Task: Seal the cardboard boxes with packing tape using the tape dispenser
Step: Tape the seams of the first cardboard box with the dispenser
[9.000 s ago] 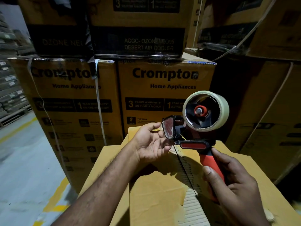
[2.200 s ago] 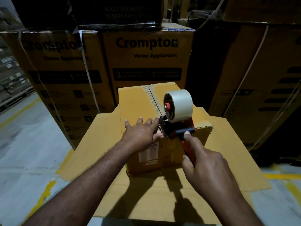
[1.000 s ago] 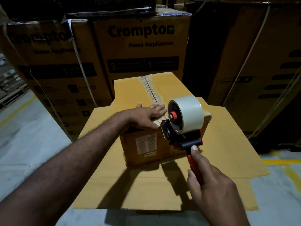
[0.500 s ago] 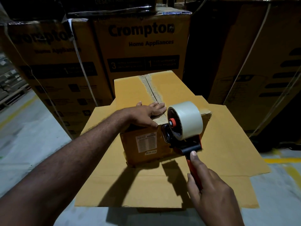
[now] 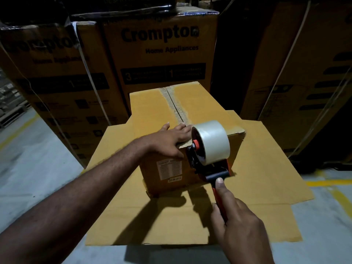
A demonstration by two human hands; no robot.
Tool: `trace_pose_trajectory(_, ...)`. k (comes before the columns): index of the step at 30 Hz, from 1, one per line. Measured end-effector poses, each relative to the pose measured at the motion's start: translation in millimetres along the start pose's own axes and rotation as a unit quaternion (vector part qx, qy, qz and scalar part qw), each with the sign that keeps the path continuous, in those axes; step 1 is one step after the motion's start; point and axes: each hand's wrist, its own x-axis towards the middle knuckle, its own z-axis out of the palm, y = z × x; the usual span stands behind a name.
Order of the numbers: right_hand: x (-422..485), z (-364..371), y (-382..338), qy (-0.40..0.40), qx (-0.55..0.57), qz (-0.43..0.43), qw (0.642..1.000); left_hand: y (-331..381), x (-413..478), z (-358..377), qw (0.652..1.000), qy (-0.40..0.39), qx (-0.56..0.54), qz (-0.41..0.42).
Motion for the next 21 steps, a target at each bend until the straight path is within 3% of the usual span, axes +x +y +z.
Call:
trace_pose_trajectory(16,5.5,-7.1,-22.2,-0.007,0.012,0.058,0.998,12.3,-4.5,4.3,0.999,0.006,-0.03,-0.016)
trace_pose_trajectory(21,2.1,-5.9,-23.0,-0.089,0.111,0.192,0.971,1.6,1.6,15.7,0.999,0.051,0.016,-0.005)
